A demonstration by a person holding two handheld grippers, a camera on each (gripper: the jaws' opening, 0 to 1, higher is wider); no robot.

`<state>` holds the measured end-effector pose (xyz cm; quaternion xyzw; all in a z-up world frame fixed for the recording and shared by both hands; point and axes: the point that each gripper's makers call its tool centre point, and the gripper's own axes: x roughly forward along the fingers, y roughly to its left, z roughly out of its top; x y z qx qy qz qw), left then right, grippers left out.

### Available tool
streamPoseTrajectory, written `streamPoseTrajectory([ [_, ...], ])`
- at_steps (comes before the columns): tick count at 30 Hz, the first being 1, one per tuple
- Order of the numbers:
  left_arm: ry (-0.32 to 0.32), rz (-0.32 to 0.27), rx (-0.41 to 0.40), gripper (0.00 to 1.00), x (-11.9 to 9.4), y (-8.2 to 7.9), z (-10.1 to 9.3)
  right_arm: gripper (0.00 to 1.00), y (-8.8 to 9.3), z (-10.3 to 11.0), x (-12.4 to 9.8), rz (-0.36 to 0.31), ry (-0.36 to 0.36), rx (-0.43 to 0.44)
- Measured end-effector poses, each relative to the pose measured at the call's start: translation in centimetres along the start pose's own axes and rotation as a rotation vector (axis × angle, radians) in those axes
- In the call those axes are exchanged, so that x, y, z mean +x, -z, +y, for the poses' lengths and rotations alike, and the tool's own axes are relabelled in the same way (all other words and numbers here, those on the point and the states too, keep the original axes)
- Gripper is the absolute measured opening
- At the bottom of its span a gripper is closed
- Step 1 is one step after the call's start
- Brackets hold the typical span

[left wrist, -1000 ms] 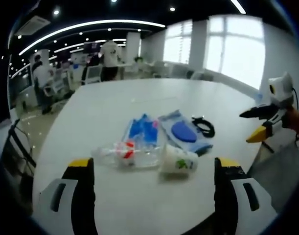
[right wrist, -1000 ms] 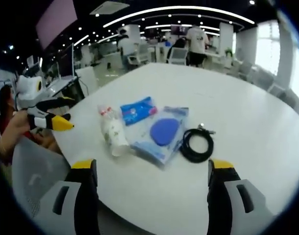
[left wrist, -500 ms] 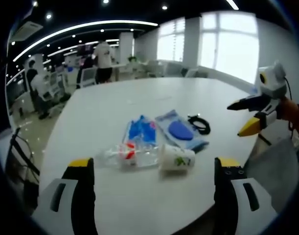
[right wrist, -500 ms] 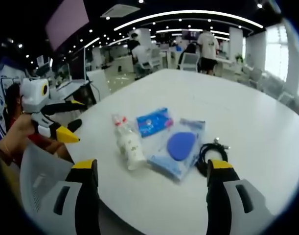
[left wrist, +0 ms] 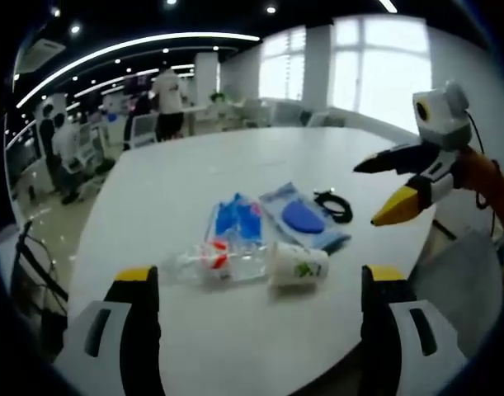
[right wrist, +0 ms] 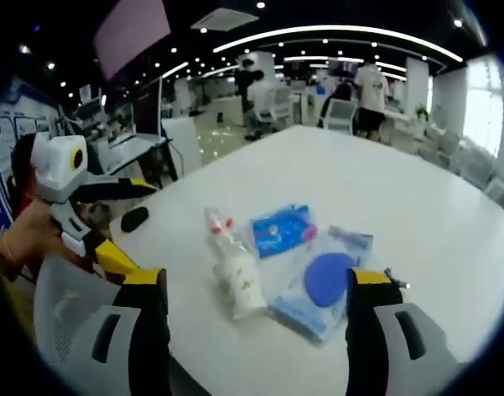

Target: Arrange the tabletop items into an orderly group along one side of the table until the central work area is clear of visible clutter.

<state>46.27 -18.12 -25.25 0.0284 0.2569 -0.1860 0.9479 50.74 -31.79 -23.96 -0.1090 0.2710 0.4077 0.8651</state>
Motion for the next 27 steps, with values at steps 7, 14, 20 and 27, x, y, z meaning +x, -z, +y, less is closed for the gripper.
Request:
streamPoseTrajectory([
  [7, 0.008, 0.005, 0.005, 0.99, 0.0, 0.1, 0.0, 0.86, -1.2, 1.2, 2.1, 0.010, -0.048, -0.057],
  [14, 0.019, 0.016, 0.017, 0.99, 0.2, 0.3, 0.0, 0.84, -2.3, 3.1, 4.6, 0.034, -0.121, -0.107],
  [20, 0.019, 0.016, 0.032, 0.99, 0.4, 0.2, -0.1, 0.82, -3.3, 4.3, 7.0, 0.064, -0.153, -0.155],
  [27, 0.021, 0.014, 0.045, 0.99, 0.6, 0.7, 0.3, 0.76, -2.3, 5.0, 9.3, 0.123, -0.175, -0.203],
])
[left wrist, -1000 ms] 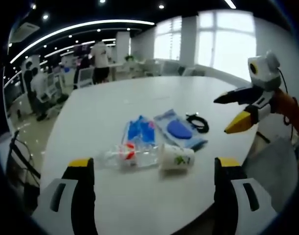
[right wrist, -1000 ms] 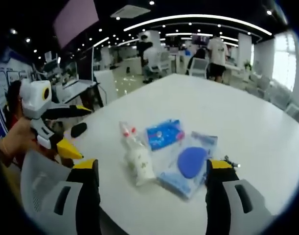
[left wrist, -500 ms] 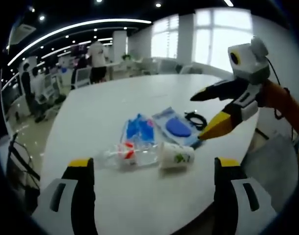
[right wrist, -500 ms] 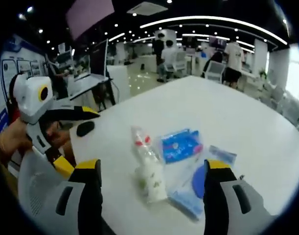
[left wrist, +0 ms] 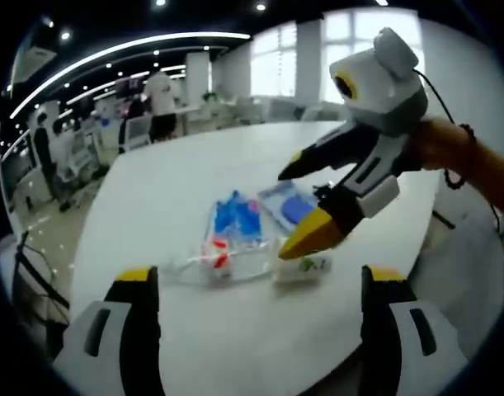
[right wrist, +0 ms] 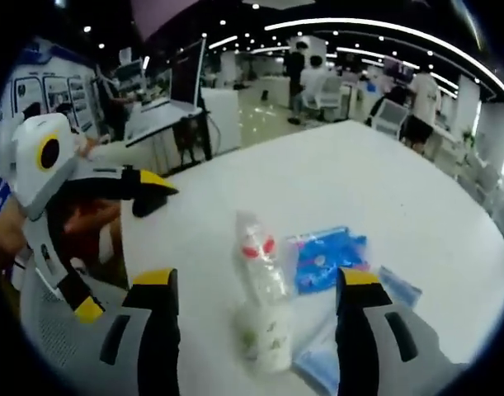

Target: Arrange the tabletop items into an orderly group along one side of the table until the central work area is clear of visible clutter.

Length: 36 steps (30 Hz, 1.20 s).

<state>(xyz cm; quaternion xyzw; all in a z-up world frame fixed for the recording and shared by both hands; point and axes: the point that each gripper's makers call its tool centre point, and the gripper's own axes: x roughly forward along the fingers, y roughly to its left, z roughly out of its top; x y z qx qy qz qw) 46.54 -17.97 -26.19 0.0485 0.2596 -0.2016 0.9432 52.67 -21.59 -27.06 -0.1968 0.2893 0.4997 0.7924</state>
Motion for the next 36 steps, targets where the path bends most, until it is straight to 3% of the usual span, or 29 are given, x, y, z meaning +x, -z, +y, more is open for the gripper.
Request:
streamPoseTrajectory([
  [6, 0.001, 0.021, 0.016, 0.99, 0.3, 0.7, 0.1, 0.71, -0.2, 0.4, 2.3, 0.014, -0.044, 0.001],
  [9, 0.003, 0.021, 0.014, 0.99, 0.4, 0.9, 0.1, 0.69, -0.1, 0.4, 3.2, 0.038, -0.056, -0.071],
  [19, -0.001, 0.035, -0.006, 0.99, 1.0, 1.6, 0.3, 0.60, 0.2, 0.4, 7.4, 0.106, -0.090, -0.125],
  [24, -0.001, 0.028, -0.026, 0.99, 1.4, 1.7, 0.1, 0.54, 1.4, 0.2, 9.6, 0.174, -0.112, -0.180],
  [36, -0.008, 0.066, -0.024, 0.99, 1.9, 2.9, 0.0, 0.51, 2.5, 0.2, 12.5, 0.221, -0.153, -0.129],
])
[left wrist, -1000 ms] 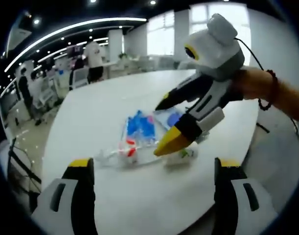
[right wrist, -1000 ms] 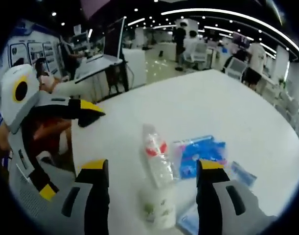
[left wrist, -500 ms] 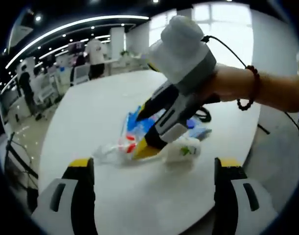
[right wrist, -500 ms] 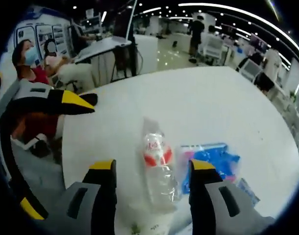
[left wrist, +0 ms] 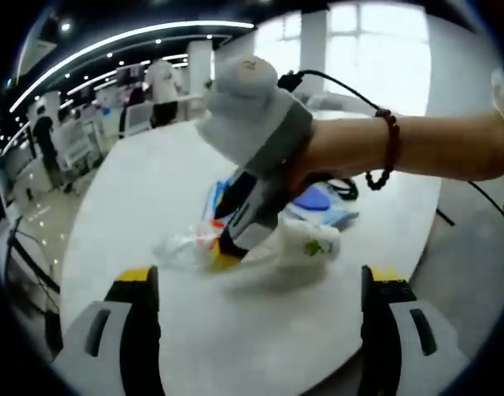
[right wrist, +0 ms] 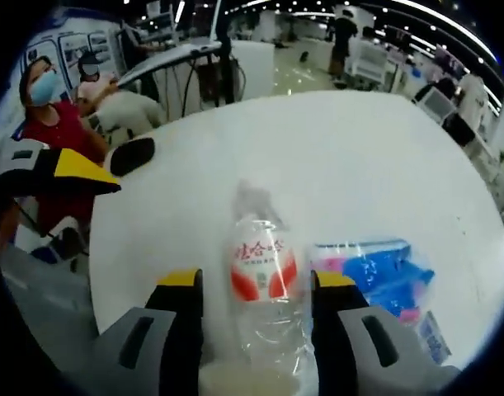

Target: Arrange the tabletop items into an orderly group along one side of the table until the central work area is clear of visible clutter.

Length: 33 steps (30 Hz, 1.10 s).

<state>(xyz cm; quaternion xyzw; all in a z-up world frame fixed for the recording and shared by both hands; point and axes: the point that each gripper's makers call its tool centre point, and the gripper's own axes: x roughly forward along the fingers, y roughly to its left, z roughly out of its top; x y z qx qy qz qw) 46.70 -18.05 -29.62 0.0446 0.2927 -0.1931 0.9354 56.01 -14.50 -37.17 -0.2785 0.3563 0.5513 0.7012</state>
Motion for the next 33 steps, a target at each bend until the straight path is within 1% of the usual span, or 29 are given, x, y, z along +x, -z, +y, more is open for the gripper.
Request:
streamPoseTrajectory([
  [3, -0.002, 0.007, 0.001, 0.99, 0.0, 0.3, -0.1, 0.50, 0.3, -0.2, 0.6, 0.029, 0.019, -0.021],
  [5, -0.005, 0.014, 0.008, 0.99, 0.0, 0.4, -0.1, 0.47, 0.2, -0.4, 0.8, 0.045, 0.034, -0.047],
  [10, -0.012, 0.009, 0.004, 0.99, 0.0, 0.3, 0.2, 0.46, 0.0, -0.5, 1.6, 0.071, 0.041, -0.047],
  [13, -0.009, 0.017, 0.005, 0.99, 0.0, 0.5, 0.2, 0.44, 0.2, -0.8, 1.9, 0.115, 0.059, -0.045],
  [20, -0.004, 0.026, 0.006, 0.98, 0.1, 0.6, 0.1, 0.44, 0.6, -1.0, 2.9, 0.166, 0.061, -0.093],
  [23, 0.000, 0.028, 0.017, 0.98, 0.2, 0.6, -0.2, 0.45, 0.6, -1.0, 3.1, 0.165, 0.052, -0.086],
  [29, -0.004, 0.036, 0.024, 0.98, 0.3, 0.7, -0.1, 0.42, 0.5, -0.8, 2.9, 0.159, 0.039, -0.122],
  [32, -0.007, 0.036, 0.022, 0.98, 0.3, 0.7, 0.0, 0.40, 0.3, -0.8, 2.8, 0.143, 0.032, -0.068],
  [33, -0.007, 0.037, 0.024, 0.98, 0.3, 0.7, 0.0, 0.40, 0.2, -0.7, 2.8, 0.125, 0.026, -0.044],
])
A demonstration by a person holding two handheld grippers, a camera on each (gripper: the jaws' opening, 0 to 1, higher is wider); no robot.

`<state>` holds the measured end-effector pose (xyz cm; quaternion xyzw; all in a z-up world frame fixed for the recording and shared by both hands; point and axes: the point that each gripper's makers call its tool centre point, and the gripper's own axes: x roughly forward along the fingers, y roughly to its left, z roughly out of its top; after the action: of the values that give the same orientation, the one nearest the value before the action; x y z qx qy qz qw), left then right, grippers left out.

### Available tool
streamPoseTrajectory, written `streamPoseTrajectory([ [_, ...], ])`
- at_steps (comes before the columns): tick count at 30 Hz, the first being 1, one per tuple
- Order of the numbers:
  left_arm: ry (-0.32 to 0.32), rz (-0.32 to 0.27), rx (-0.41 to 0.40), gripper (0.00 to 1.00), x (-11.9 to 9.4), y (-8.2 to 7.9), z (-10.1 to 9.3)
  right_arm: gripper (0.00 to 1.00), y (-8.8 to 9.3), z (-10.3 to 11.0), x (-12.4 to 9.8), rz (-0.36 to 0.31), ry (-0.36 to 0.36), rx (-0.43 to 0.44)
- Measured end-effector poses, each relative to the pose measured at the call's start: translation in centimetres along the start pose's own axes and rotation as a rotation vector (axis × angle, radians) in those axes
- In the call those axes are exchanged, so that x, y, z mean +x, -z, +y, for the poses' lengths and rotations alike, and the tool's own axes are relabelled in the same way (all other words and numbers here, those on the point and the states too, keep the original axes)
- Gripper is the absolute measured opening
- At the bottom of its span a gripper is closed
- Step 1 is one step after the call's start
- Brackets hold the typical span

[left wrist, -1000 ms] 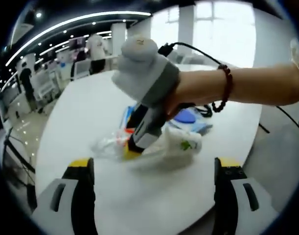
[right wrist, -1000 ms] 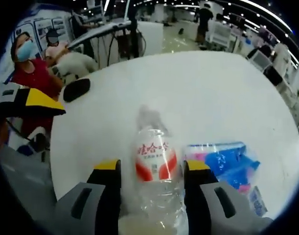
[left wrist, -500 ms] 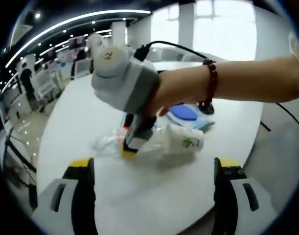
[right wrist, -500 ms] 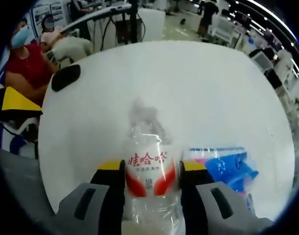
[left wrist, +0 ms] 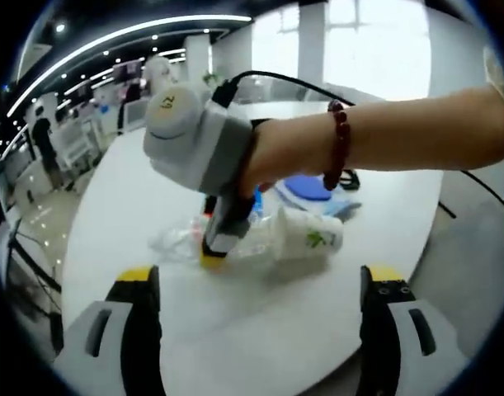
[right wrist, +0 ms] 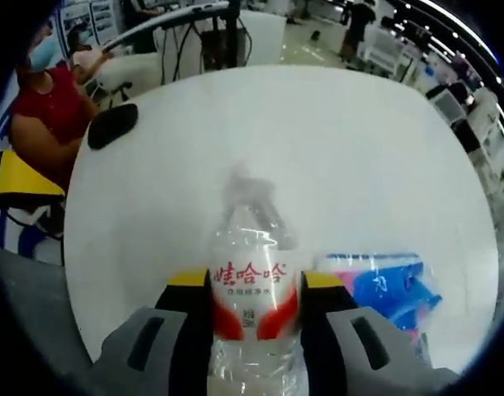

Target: Arrange the tabletop items into an orderly group along one side of the table until the central work area is clear of visible clutter.

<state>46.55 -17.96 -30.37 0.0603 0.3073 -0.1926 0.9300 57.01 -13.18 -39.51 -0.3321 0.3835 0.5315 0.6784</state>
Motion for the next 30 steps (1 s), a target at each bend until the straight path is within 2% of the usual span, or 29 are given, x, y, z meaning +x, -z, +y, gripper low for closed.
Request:
streamPoseTrajectory([
  [8, -0.006, 0.006, 0.020, 0.98, 0.0, 0.0, 0.0, 0.38, -0.2, 0.3, -0.4, -0.047, 0.011, 0.039],
  [22, -0.014, 0.001, 0.023, 0.98, -0.1, -0.1, 0.1, 0.38, -3.2, -0.6, -3.3, -0.240, 0.075, 0.148],
  [27, -0.017, 0.002, 0.029, 0.98, -0.1, -0.1, 0.0, 0.38, -4.3, -1.0, -4.4, -0.310, 0.106, 0.160],
  [30, -0.020, 0.005, 0.034, 0.98, -0.1, 0.0, 0.1, 0.38, -4.7, -1.0, -5.0, -0.325, 0.142, 0.144],
])
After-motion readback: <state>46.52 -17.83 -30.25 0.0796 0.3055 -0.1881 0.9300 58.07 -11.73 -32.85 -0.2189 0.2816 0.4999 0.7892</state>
